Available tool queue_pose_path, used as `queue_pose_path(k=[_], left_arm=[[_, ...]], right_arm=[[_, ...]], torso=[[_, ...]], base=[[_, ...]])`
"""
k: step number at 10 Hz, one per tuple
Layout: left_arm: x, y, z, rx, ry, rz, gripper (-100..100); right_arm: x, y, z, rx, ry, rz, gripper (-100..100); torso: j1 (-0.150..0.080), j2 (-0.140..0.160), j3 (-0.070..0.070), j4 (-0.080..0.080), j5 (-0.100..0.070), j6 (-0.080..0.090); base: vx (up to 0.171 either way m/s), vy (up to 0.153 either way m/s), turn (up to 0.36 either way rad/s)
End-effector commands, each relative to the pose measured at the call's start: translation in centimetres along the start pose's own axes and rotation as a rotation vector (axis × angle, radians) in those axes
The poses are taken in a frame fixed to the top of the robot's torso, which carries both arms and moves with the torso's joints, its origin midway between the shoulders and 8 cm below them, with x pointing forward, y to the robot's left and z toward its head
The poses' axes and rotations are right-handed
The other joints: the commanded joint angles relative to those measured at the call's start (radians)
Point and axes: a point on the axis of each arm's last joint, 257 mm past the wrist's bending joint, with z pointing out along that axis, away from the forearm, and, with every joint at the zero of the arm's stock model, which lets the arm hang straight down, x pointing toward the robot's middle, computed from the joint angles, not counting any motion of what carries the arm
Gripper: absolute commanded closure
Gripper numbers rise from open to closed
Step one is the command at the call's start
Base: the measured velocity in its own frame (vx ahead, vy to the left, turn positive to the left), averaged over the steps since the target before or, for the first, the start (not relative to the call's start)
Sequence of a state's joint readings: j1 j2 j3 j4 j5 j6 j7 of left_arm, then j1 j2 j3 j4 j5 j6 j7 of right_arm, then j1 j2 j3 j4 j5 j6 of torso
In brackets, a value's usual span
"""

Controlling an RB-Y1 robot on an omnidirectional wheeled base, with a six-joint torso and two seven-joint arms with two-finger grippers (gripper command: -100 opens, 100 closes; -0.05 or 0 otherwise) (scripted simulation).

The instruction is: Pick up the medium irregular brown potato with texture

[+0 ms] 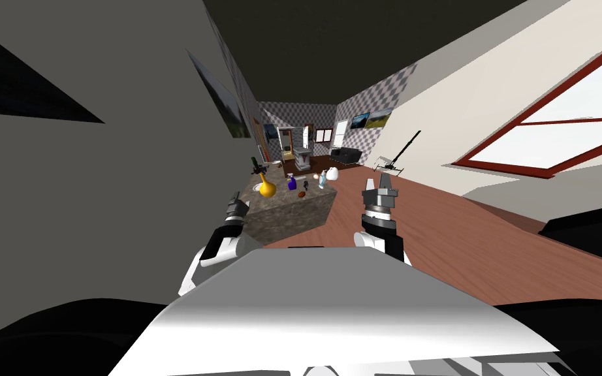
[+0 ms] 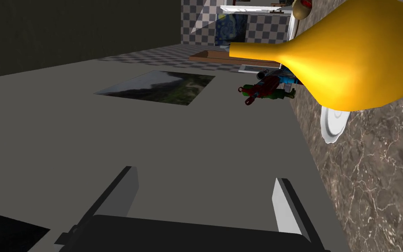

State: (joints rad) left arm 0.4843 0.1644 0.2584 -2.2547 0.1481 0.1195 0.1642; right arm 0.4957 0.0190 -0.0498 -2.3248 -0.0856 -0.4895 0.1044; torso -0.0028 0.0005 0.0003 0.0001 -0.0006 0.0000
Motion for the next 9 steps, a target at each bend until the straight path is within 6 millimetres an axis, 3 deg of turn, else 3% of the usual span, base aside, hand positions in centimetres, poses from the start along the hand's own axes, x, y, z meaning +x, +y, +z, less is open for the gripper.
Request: queue_pose_path(k=[1,9], left_arm=[[-0.4,0.7,0.0,-0.036,-0.012,-0.012,-100],[-3.1,4.7,-0.5,-0.209,-0.091,-0.114,-100]], right_arm=[[0.0,0.0,0.0,0.0,0.0,0.0,0],[0.0,0.0,0.0,0.0,0.0,0.0,0]], torso=[[0.0,0.0,0.0,0.0,0.0,0.0],[-0.001,-0.002,-0.001,0.0,0.0,0.0]], base=[[-0.008,-0.042,0.017],[0.008,-0.051,0.012]])
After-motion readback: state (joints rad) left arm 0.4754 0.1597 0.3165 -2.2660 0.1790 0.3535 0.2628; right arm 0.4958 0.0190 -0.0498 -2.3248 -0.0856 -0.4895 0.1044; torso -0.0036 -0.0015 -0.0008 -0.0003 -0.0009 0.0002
